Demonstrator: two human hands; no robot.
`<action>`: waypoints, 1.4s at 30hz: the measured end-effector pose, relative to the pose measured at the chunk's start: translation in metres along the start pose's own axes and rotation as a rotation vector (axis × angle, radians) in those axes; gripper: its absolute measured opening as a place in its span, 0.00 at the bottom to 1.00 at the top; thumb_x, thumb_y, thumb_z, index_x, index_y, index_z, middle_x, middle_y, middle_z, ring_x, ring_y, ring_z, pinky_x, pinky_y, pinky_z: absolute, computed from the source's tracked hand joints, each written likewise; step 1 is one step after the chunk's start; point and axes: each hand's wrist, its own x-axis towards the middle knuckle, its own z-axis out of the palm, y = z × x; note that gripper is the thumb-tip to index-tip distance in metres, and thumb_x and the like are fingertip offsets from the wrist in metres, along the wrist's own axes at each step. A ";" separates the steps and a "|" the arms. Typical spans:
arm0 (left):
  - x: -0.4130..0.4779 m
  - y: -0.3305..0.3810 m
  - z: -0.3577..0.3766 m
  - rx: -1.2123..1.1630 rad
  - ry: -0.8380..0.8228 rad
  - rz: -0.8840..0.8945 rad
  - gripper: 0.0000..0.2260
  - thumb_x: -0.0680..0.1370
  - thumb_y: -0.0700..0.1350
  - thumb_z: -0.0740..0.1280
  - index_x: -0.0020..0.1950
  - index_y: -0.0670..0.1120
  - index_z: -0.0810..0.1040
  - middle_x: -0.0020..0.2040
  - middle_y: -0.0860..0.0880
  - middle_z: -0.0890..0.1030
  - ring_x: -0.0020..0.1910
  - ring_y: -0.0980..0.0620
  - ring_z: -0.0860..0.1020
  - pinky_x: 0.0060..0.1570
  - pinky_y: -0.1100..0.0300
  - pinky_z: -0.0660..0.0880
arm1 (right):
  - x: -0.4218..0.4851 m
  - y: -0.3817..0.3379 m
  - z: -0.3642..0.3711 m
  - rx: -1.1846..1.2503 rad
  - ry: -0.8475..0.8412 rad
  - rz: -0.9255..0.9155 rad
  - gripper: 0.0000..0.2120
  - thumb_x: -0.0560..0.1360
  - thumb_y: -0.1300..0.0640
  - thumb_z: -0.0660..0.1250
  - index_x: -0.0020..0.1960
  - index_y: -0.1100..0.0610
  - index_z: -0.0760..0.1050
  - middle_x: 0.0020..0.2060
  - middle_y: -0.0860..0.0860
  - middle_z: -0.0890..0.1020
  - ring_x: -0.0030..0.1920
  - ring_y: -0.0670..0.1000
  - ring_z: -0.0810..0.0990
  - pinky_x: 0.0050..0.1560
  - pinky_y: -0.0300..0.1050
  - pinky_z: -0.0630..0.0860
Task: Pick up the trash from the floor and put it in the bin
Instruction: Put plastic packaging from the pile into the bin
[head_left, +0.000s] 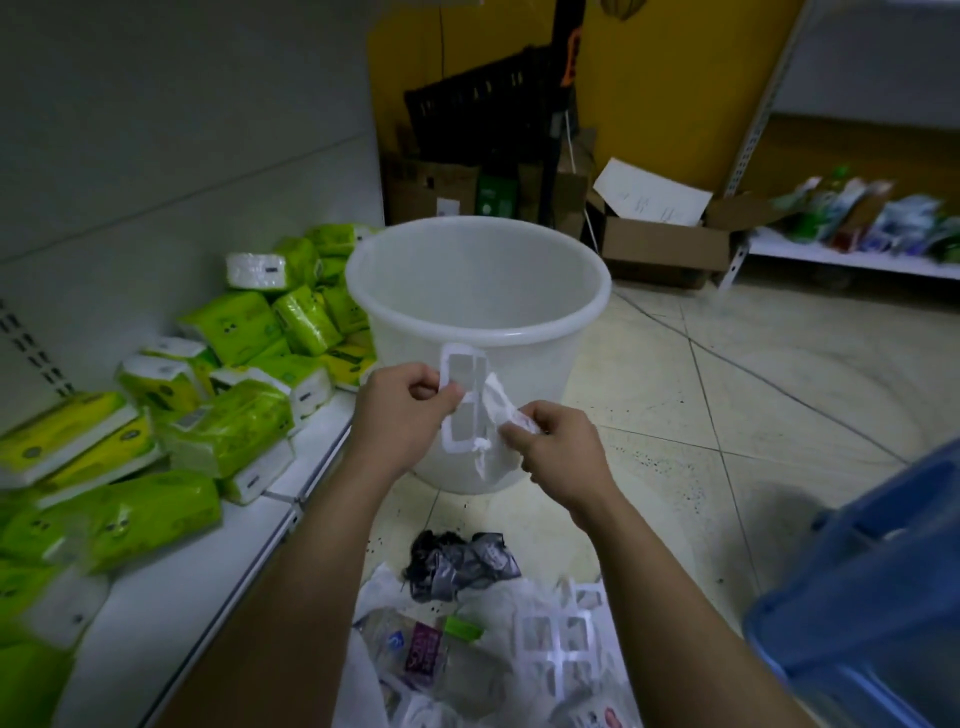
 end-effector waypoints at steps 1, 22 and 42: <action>0.000 0.000 0.000 -0.018 -0.001 -0.008 0.07 0.72 0.45 0.72 0.40 0.40 0.82 0.35 0.44 0.83 0.34 0.49 0.79 0.40 0.58 0.75 | -0.004 -0.001 0.001 0.037 -0.045 0.011 0.04 0.72 0.57 0.68 0.41 0.57 0.81 0.34 0.54 0.82 0.33 0.51 0.76 0.34 0.47 0.73; 0.020 0.014 -0.016 0.063 -0.005 0.014 0.05 0.72 0.43 0.72 0.39 0.42 0.83 0.35 0.43 0.83 0.33 0.51 0.77 0.39 0.58 0.74 | -0.019 0.004 -0.011 -0.257 -0.574 0.115 0.02 0.73 0.60 0.68 0.43 0.58 0.79 0.39 0.54 0.81 0.37 0.48 0.78 0.36 0.40 0.76; 0.110 0.060 -0.015 0.274 0.080 -0.013 0.28 0.75 0.50 0.67 0.72 0.40 0.65 0.69 0.40 0.73 0.65 0.42 0.74 0.65 0.51 0.70 | 0.087 -0.089 -0.058 0.500 -0.039 0.166 0.29 0.77 0.51 0.65 0.75 0.49 0.60 0.70 0.55 0.69 0.55 0.52 0.76 0.58 0.56 0.78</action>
